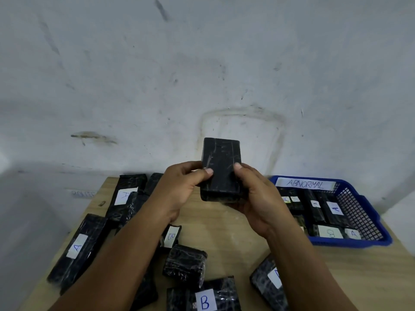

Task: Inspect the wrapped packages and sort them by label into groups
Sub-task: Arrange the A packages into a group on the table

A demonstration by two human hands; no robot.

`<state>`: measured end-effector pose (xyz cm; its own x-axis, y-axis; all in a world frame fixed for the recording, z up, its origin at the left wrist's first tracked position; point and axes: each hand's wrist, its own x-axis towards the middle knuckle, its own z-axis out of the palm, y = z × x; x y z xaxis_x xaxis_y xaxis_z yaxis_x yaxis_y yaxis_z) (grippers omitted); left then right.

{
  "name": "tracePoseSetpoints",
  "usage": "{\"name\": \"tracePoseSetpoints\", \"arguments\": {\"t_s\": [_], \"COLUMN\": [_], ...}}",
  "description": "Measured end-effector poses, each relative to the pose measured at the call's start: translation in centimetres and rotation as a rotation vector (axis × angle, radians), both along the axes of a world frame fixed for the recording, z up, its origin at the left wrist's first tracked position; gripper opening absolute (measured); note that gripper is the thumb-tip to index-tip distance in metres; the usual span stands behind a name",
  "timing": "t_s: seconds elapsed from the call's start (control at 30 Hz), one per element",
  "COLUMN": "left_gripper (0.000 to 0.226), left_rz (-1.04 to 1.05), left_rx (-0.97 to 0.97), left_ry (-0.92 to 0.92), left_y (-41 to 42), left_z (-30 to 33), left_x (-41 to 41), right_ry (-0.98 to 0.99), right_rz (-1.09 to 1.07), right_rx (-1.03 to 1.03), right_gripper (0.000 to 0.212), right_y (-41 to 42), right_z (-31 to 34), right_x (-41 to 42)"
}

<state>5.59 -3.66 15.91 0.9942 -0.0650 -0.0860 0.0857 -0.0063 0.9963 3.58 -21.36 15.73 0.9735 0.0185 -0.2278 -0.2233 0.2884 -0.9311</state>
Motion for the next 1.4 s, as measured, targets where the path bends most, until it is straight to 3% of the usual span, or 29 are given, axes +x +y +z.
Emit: {"name": "tracePoseSetpoints", "arguments": {"t_s": [0.27,0.4,0.63,0.73,0.83,1.0,1.23,1.4], "left_gripper": [0.04,0.027,0.043,0.038,0.04,0.046,0.045,0.046], "left_rz": [-0.06,-0.04,-0.159,-0.101,-0.036,0.024,-0.002,-0.027], "left_rx": [-0.035,-0.039,0.053,0.115,0.191,0.321,0.34,0.192], "left_ry": [-0.004,-0.067,-0.178,-0.267,-0.343,-0.433,-0.503,-0.422], "left_y": [-0.2,0.0,0.7,0.9,0.6,-0.3,-0.6,0.4], "left_z": [0.4,-0.3,-0.1,0.0,0.0,-1.4,-2.7,-2.7], "left_x": [0.3,0.9,0.3,0.5,0.3,-0.3,0.0,0.4], "right_ry": [-0.074,-0.144,-0.247,-0.27,-0.233,-0.114,-0.169,-0.268], "right_rz": [0.004,0.028,0.017,0.024,0.006,-0.096,-0.087,0.1], "right_rx": [0.025,-0.062,-0.126,-0.146,-0.134,-0.176,-0.184,-0.195], "right_gripper": [0.024,0.025,0.035,0.037,0.027,0.027,0.018,0.021], "right_y": [-0.3,-0.2,-0.8,-0.8,-0.4,0.2,-0.1,-1.4], "right_z": [-0.4,-0.7,-1.4,-1.8,-1.0,-0.3,-1.2,-2.4], "right_x": [0.1,-0.1,0.2,0.1,-0.3,0.3,0.1,-0.2]}}
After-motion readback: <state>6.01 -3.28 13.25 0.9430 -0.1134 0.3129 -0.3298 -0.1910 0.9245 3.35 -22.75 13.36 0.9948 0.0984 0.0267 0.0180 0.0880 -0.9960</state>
